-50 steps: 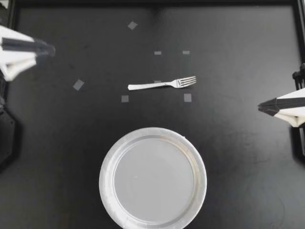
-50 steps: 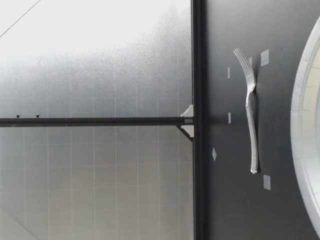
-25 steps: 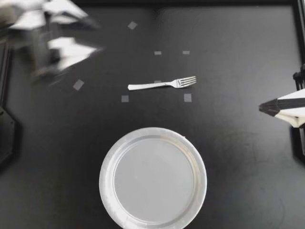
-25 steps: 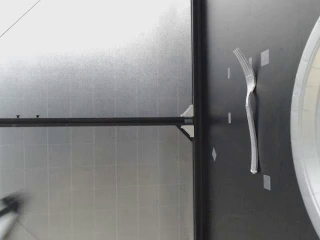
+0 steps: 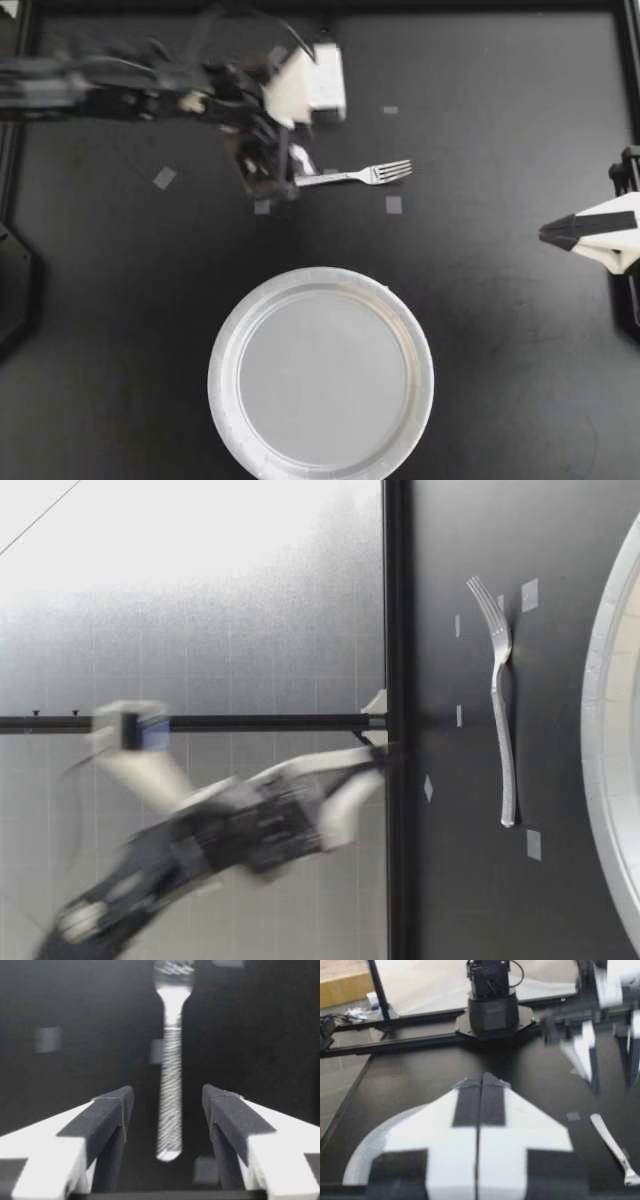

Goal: Pick up the fork and place it on the plate.

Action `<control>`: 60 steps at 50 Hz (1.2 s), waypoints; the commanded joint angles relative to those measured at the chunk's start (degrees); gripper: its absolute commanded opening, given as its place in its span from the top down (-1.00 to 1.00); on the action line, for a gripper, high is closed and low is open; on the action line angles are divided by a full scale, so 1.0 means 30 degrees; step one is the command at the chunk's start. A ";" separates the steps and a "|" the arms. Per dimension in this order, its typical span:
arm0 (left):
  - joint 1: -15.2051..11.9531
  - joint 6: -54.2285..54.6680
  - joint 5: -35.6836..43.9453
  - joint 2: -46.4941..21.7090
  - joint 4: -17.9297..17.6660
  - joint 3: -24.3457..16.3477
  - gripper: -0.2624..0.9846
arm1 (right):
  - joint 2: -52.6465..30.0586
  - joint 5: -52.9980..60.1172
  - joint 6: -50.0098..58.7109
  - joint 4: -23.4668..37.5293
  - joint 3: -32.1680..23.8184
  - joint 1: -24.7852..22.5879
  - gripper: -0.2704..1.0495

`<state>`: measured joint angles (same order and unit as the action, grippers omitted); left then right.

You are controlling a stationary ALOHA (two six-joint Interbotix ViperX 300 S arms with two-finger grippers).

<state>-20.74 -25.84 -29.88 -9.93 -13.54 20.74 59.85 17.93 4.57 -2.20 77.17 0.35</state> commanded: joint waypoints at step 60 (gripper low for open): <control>0.0059 -0.2432 0.1729 -0.3750 -0.2314 -0.2256 -0.25 | 0.0059 0.0088 0.0117 -0.0059 0.0146 -0.0059 0.65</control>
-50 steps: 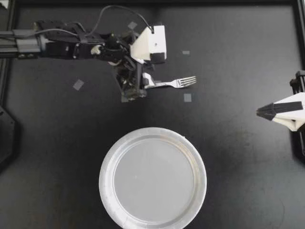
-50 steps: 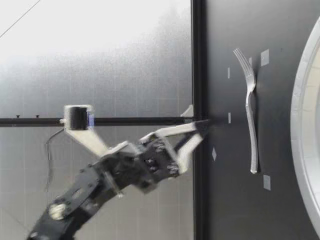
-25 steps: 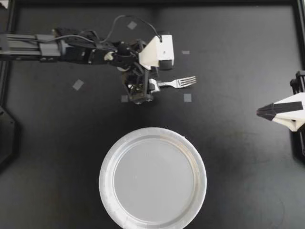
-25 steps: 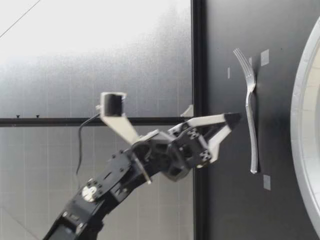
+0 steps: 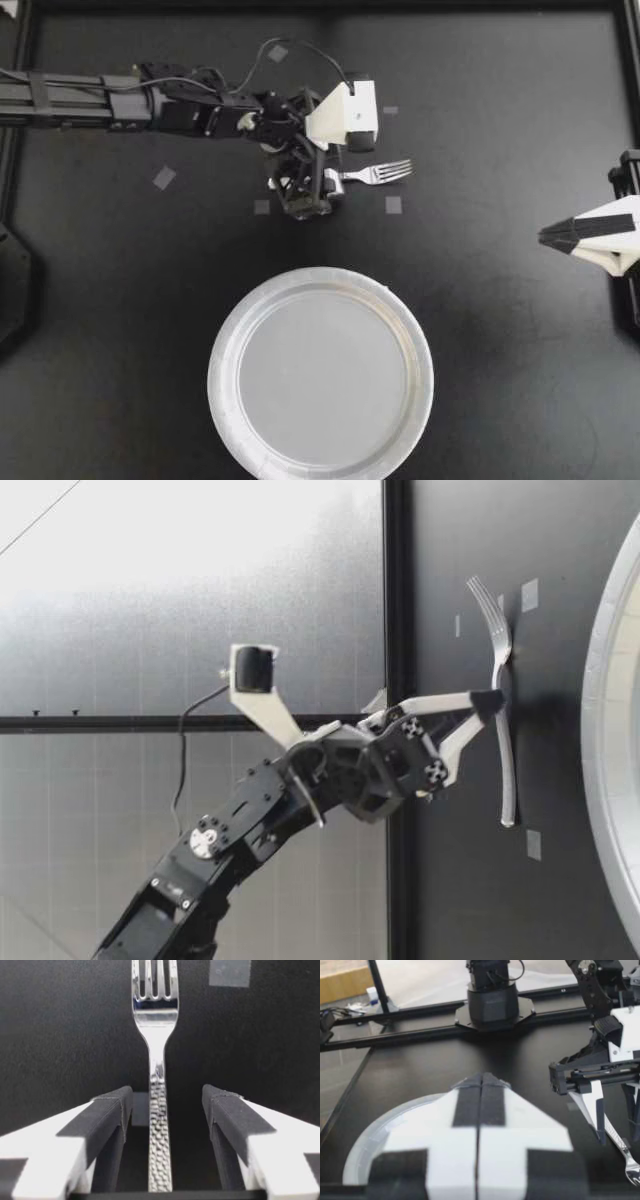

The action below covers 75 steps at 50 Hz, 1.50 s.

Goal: Pick up the fork and place it on the plate.

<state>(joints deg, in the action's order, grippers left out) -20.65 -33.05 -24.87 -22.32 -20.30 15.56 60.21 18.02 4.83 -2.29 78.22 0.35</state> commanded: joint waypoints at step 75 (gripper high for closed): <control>0.4717 -0.0498 1.5234 0.9756 -0.0029 0.2168 0.52 | -0.2754 0.0615 -0.3662 0.0908 -0.4570 0.1348 -0.46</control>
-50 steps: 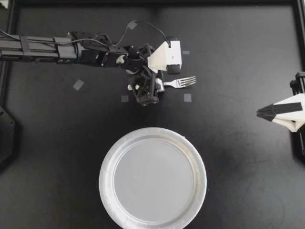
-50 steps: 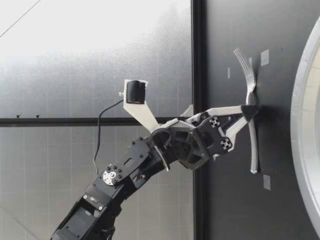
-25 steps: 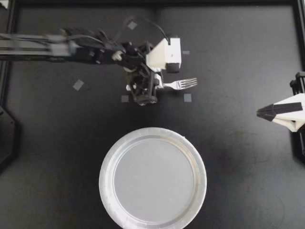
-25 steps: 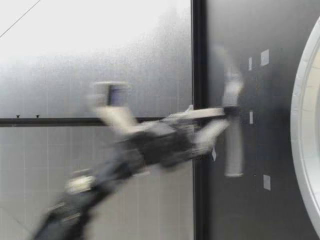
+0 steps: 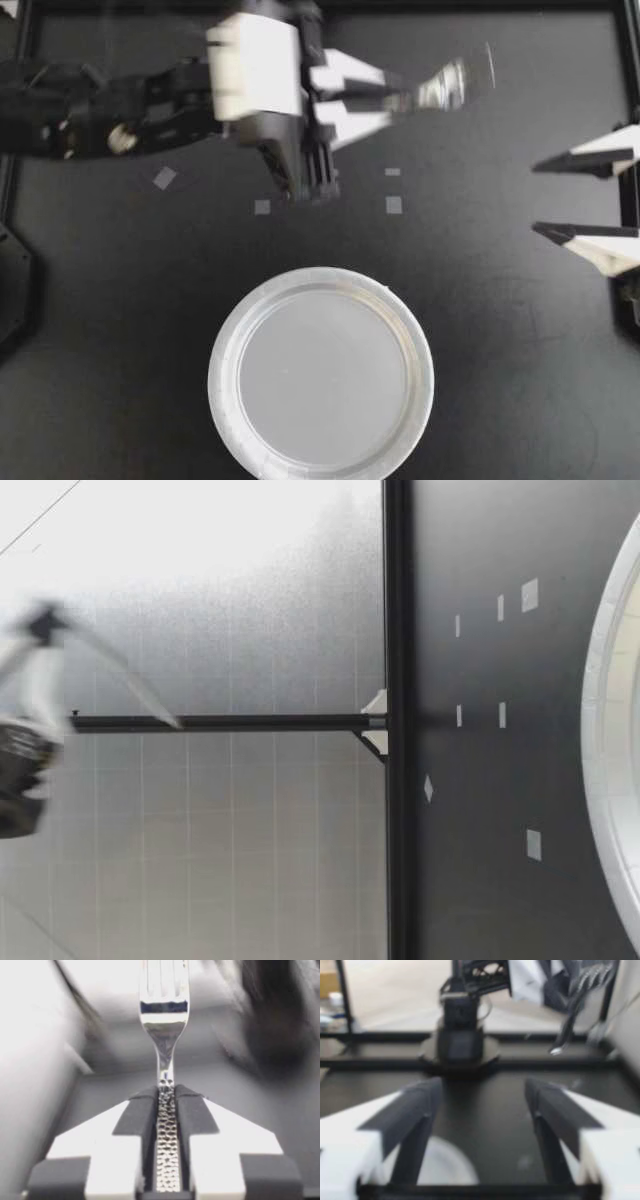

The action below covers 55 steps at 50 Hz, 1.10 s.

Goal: Pick up the fork and place it on the plate.

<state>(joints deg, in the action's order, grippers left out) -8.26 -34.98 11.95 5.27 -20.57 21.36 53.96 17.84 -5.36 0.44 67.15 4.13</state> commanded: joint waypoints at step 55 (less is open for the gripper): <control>0.2520 0.9990 1.2158 -0.1641 0.6328 0.2168 0.52 | -1.2393 1.1631 0.5830 0.2549 -0.3340 0.0527 -0.47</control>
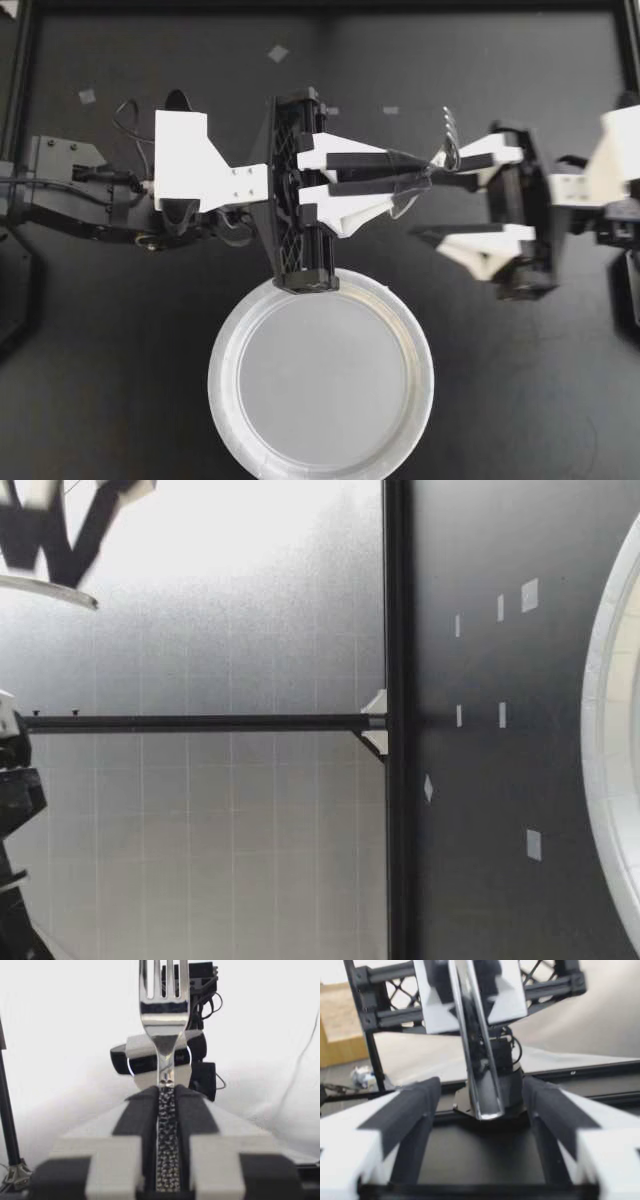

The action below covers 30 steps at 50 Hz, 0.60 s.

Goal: Pick up the fork and place it on the plate.

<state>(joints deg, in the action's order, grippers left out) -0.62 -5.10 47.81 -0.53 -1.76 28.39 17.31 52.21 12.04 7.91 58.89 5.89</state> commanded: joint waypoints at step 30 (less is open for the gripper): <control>-0.0029 0.0117 0.0234 0.0000 0.0117 -0.0176 0.52 | -0.0557 0.0176 -0.0029 0.0586 -0.0674 -0.0059 0.23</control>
<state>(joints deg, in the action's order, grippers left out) -0.62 -4.66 47.99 -1.32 -1.49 28.39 15.29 52.12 12.04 9.14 58.10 5.89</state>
